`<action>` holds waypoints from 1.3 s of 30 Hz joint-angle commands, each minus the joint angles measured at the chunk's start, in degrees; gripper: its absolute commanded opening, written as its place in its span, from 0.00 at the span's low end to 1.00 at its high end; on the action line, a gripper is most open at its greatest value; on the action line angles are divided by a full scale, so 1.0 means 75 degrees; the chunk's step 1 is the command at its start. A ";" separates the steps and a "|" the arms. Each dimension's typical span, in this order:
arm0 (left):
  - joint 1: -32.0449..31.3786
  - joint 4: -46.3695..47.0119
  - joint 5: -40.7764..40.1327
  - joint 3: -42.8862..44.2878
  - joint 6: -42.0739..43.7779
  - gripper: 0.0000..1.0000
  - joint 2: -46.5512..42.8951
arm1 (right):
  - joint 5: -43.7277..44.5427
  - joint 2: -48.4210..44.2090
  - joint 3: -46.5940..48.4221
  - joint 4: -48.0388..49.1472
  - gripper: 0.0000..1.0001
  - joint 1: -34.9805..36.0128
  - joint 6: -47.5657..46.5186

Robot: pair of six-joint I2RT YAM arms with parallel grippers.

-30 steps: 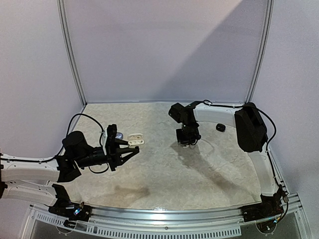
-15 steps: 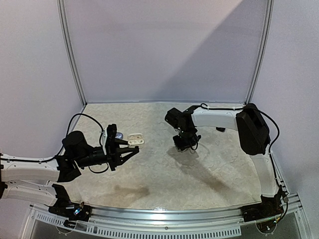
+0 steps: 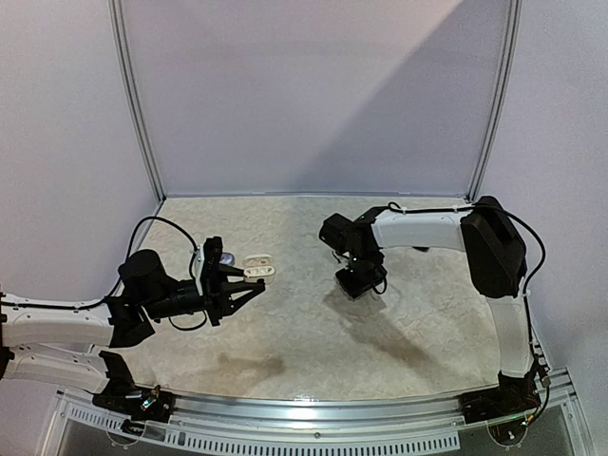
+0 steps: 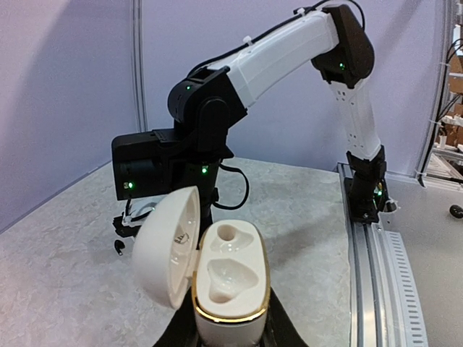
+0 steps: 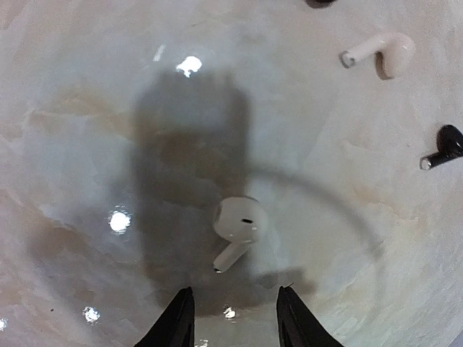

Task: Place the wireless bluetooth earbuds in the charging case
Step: Move the right earbud to the center of the board, then pick up the right earbud from the center of the board.

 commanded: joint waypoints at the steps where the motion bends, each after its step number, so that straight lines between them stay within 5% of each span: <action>1: 0.0100 0.0056 0.0076 -0.0047 0.0106 0.00 -0.0012 | -0.0786 -0.0156 0.0368 0.0150 0.40 -0.0023 -0.0438; 13: 0.0100 0.0021 0.0076 -0.0056 0.0127 0.00 -0.0063 | -0.0651 0.0670 0.1572 -0.0319 0.53 -0.0533 0.0885; 39: 0.0110 0.0035 0.0098 -0.0065 0.0146 0.00 -0.0051 | -0.0599 0.1234 0.1976 -0.0700 0.14 -0.0518 0.0911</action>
